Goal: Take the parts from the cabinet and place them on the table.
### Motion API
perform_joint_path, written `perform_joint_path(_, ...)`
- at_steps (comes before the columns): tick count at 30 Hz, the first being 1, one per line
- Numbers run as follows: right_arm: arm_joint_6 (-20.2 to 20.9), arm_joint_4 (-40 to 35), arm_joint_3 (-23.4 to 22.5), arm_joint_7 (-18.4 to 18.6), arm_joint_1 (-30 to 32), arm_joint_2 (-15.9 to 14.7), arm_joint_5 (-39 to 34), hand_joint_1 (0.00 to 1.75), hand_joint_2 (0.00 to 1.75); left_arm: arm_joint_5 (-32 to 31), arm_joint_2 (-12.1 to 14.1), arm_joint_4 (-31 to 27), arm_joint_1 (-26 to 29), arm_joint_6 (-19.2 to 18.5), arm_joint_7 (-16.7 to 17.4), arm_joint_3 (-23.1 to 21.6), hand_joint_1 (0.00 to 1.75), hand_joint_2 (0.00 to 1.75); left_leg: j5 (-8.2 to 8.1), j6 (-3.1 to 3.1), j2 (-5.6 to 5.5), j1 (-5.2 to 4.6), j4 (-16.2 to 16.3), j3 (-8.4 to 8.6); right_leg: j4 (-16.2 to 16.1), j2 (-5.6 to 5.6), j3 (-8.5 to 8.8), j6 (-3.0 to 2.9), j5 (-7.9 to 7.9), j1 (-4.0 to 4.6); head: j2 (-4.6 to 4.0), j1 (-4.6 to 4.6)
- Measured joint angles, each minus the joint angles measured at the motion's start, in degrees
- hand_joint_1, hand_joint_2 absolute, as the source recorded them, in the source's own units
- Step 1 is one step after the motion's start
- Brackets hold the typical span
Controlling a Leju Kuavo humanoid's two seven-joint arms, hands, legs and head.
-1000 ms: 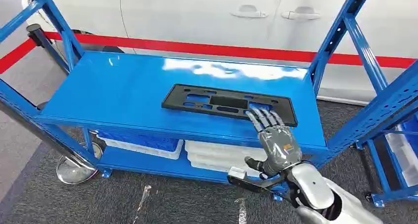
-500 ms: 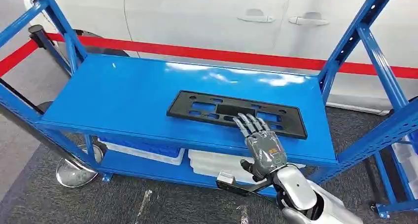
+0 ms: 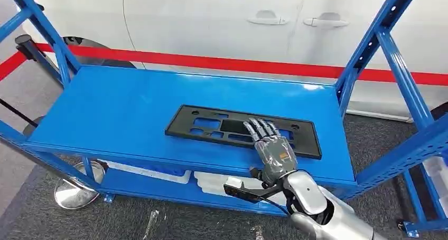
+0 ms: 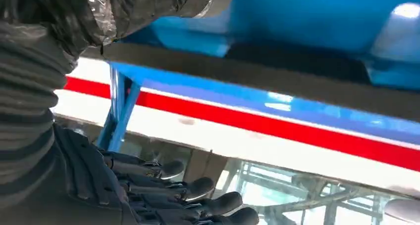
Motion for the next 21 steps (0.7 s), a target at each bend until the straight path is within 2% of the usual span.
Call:
perform_joint_path(1,0.1,0.3,0.0,0.0,-0.1,0.0,0.0,0.00,1.75,0.0,0.0,0.0,-0.2,0.0,0.0,0.0,0.00,0.00,-0.57,0.18,0.04,-0.09,-1.4,0.33,0.0,0.05,-0.10,0.25,-0.09,-0.22,-0.02,-0.04)
perform_joint_path(3,0.5,0.9,0.0,0.0,-0.1,0.0,-0.1,0.00,1.75,0.0,0.0,0.0,-0.2,0.1,0.0,0.0,0.00,0.00,-0.71,0.56,0.00,-0.33,-1.3,0.31,-0.6,-0.01,0.09,0.68,-0.10,-0.43,-0.02,-0.04)
perform_joint_path(4,0.9,1.0,0.0,0.1,-0.2,0.1,-0.2,0.00,1.75,0.0,0.0,0.0,-0.3,0.2,0.0,-0.1,0.00,0.00,-0.58,0.88,0.04,-0.01,-2.2,0.95,-0.8,0.01,0.56,1.10,-0.35,-0.17,-0.02,-0.04)
perform_joint_path(5,1.0,1.2,0.0,0.2,-0.2,0.1,-0.3,0.00,1.75,0.0,0.0,0.0,-0.1,0.2,0.0,-0.1,0.00,0.00,-0.41,1.09,0.14,0.25,-3.1,1.92,0.1,-0.08,0.39,1.33,-0.80,-0.42,-0.02,0.04)
perform_joint_path(6,1.1,1.3,0.0,0.3,-0.4,0.1,-0.3,0.00,1.75,0.0,0.0,0.0,-0.1,0.2,0.0,-0.2,0.00,0.00,-0.63,1.54,0.22,0.34,-3.4,2.40,2.8,-0.15,-0.86,1.47,-2.02,-0.31,-0.02,0.04)
perform_joint_path(8,1.2,1.6,0.0,0.3,-0.4,0.1,-0.3,0.00,1.75,0.0,0.0,0.0,-0.1,0.2,0.0,-0.2,0.00,0.00,-1.04,2.09,0.25,0.37,-3.4,2.83,11.4,-0.14,-5.90,1.81,-5.14,-0.52,-0.02,0.06)
perform_joint_path(9,1.2,1.8,0.0,0.3,-0.2,0.1,-0.4,0.00,1.75,0.0,0.0,0.0,-0.1,0.2,-0.1,-0.3,0.00,0.00,-1.31,2.14,0.24,0.37,-3.4,3.00,14.9,-0.15,-8.29,2.01,-5.95,-0.73,-0.02,0.15)
perform_joint_path(10,1.3,2.1,0.0,0.3,-0.2,0.1,-0.4,0.00,1.75,0.0,0.0,0.0,-0.1,0.2,-0.1,-0.4,0.00,0.00,-1.67,2.10,0.20,0.39,-3.3,3.28,16.8,-0.18,-10.22,2.22,-5.51,-0.95,-0.02,0.07)
perform_joint_path(11,1.4,2.3,0.0,0.4,-0.2,0.1,-0.4,0.00,1.75,0.0,0.0,0.0,-0.1,0.2,-0.2,-0.5,0.00,0.00,-1.99,1.96,0.13,0.46,-3.3,3.67,15.7,-0.19,-10.35,2.39,-3.81,-1.20,-0.02,0.15)
perform_joint_path(12,1.6,2.4,0.0,0.5,-0.2,0.1,-0.4,0.00,1.75,0.0,0.0,0.0,-0.1,0.2,-0.3,-0.5,0.00,0.00,-2.40,1.77,0.10,0.57,-3.2,4.16,12.5,-0.21,-9.36,2.59,-1.14,-1.43,-0.02,0.09)
perform_joint_path(13,1.9,2.6,0.0,0.6,-0.2,0.1,-0.4,0.00,1.75,0.0,-0.1,0.0,0.0,0.2,-0.4,-0.6,0.00,0.00,-2.92,1.48,0.05,0.75,-2.9,4.69,7.4,-0.26,-7.36,2.79,2.23,-1.64,-0.02,0.11)
perform_joint_path(14,2.1,2.8,0.0,0.6,-0.2,0.1,-0.4,0.00,1.75,0.0,-0.1,0.0,0.0,0.2,-0.4,-0.7,0.00,0.00,-3.55,1.09,0.02,0.84,-2.5,4.99,2.6,-0.36,-5.54,2.92,4.67,-1.82,-0.02,0.15)
perform_joint_path(15,2.5,3.1,0.0,0.8,-0.3,0.1,-0.4,0.00,1.75,0.0,0.0,0.0,0.0,0.3,-0.6,-0.7,0.00,0.00,-4.12,0.42,-0.04,0.56,-2.1,4.39,1.7,-0.35,-5.07,2.94,3.49,-1.51,-0.02,0.17)
perform_joint_path(16,2.9,3.1,0.0,0.9,-0.4,0.1,-0.4,0.00,1.75,0.0,-0.1,0.0,-0.2,0.3,-0.7,-0.8,0.00,0.00,-4.45,0.06,-0.04,0.60,-1.7,4.51,1.0,-0.10,-4.53,2.11,3.08,-1.36,0.00,0.09)
perform_joint_path(18,3.8,3.5,0.0,1.3,-0.3,0.1,-0.5,0.00,1.75,0.0,-0.1,0.0,-0.1,0.4,-0.9,-0.9,0.00,0.00,-4.33,-0.56,-0.02,0.70,-2.3,4.62,1.2,-0.04,-4.79,1.48,2.88,-1.06,0.00,0.04)
perform_joint_path(19,4.2,3.6,0.0,1.4,-0.3,0.1,-0.5,0.00,1.75,0.1,-0.2,0.0,-0.2,0.4,-0.9,-0.9,0.00,0.00,-4.51,-0.90,0.02,0.76,-2.2,4.82,0.8,0.11,-4.68,1.09,2.97,-1.19,-0.02,-0.04)
perform_joint_path(20,4.4,3.8,0.0,1.6,-0.4,0.1,-0.6,0.00,1.75,0.2,-0.2,0.0,-0.2,0.5,-0.9,-0.9,0.00,0.00,-5.09,-1.19,0.10,0.86,-1.9,4.70,0.4,0.07,-4.18,0.65,2.91,-1.41,0.00,-0.04)
perform_joint_path(21,4.5,3.8,0.0,1.6,-0.4,0.1,-0.6,0.00,1.75,0.4,-0.2,0.0,-0.2,0.5,-0.9,-0.9,0.00,0.00,-5.96,-1.38,0.15,0.91,0.1,4.04,0.2,0.05,-3.71,0.36,2.74,-1.38,-0.02,-0.22)
